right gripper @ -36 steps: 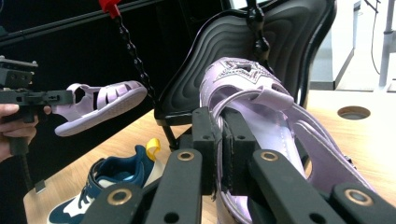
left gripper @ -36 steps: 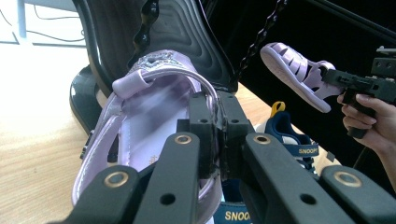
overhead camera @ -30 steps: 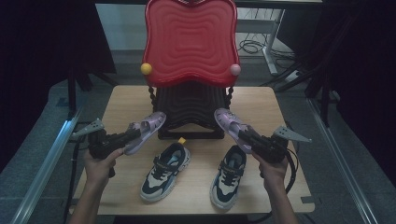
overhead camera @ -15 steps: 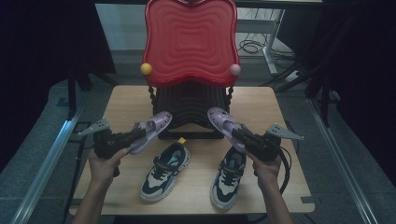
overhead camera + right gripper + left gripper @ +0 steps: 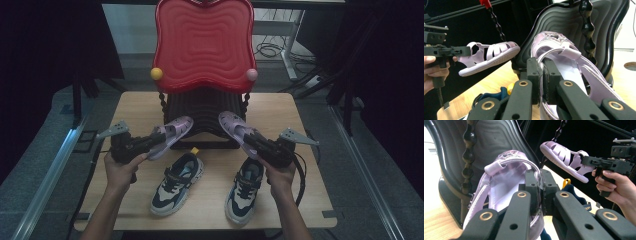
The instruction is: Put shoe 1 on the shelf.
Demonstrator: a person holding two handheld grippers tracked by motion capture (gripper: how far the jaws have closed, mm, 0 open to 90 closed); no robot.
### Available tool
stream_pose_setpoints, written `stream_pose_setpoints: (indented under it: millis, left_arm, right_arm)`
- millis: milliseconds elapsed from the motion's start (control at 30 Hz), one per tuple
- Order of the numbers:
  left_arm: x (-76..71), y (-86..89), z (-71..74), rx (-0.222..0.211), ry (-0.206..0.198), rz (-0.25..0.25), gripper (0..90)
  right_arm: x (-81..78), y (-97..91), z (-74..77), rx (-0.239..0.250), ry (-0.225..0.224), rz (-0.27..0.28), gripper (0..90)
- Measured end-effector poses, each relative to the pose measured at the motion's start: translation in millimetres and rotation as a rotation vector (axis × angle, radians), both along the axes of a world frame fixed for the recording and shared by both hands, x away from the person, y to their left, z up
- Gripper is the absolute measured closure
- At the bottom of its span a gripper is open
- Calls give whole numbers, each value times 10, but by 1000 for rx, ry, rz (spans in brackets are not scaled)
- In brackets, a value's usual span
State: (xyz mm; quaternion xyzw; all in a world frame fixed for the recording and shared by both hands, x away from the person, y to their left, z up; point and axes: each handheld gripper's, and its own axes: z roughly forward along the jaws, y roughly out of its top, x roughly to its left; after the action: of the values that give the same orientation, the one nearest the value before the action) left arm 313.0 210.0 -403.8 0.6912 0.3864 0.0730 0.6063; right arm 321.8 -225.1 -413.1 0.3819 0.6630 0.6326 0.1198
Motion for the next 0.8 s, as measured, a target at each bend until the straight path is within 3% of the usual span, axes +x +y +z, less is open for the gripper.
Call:
stream_pose_setpoints:
  millis: [800]
  left_arm:
    - [256, -228, 68, 15, -39, 16, 863]
  right_arm:
    - [189, 291, -8, -12, 14, -5, 857]
